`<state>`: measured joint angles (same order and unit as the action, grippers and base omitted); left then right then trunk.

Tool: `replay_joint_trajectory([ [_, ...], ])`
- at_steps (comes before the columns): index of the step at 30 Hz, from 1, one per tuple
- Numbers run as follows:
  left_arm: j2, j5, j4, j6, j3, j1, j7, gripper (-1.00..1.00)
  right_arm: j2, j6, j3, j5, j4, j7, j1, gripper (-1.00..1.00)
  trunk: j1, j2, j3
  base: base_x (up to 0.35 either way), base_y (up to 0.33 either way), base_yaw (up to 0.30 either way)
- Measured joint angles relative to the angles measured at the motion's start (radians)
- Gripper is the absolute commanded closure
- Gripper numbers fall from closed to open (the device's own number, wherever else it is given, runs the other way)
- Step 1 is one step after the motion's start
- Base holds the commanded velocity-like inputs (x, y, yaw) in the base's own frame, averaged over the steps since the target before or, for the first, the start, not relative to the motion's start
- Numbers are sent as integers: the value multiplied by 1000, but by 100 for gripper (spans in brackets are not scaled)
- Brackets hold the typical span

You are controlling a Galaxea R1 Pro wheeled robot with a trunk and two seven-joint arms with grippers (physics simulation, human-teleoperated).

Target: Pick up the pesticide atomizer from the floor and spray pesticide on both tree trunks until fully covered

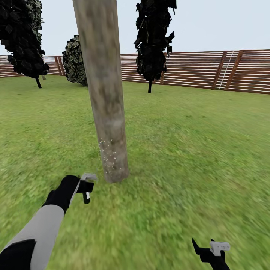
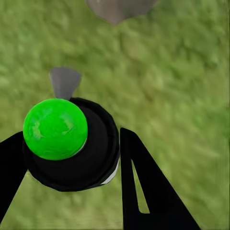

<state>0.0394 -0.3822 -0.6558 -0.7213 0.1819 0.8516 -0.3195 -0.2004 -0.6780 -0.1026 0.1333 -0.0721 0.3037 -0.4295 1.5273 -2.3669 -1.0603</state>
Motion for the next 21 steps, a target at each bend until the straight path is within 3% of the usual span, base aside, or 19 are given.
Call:
replay_joint_trajectory([
  [2, 2, -1, 66, 84, 13, -13, 31, 100, 1, 0, 0, 0, 0, 0, 0, -100, 0, 0, 0, 0, 0, 0],
  [5, 1, 33, 198, 250, 129, -17, 129, 100, 1, 0, 0, 0, 0, 0, 0, -100, 0, 0, 0, 0, 0, 0],
  [8, 0, 45, 241, 328, 167, -17, 169, 100, 1, 0, 0, 0, 0, 0, 0, -100, 0, 0, 0, 0, -91, 0],
  [15, -1, 48, 246, 342, 174, -50, 175, 100, 1, 0, 0, 0, 0, 0, 0, -100, 0, 0, 0, 33, -263, 6],
  [21, 0, 48, 246, 345, 178, -51, 177, 100, 3, 0, 1, 0, 0, 0, 0, -100, 0, 0, 0, 94, -271, 223],
])
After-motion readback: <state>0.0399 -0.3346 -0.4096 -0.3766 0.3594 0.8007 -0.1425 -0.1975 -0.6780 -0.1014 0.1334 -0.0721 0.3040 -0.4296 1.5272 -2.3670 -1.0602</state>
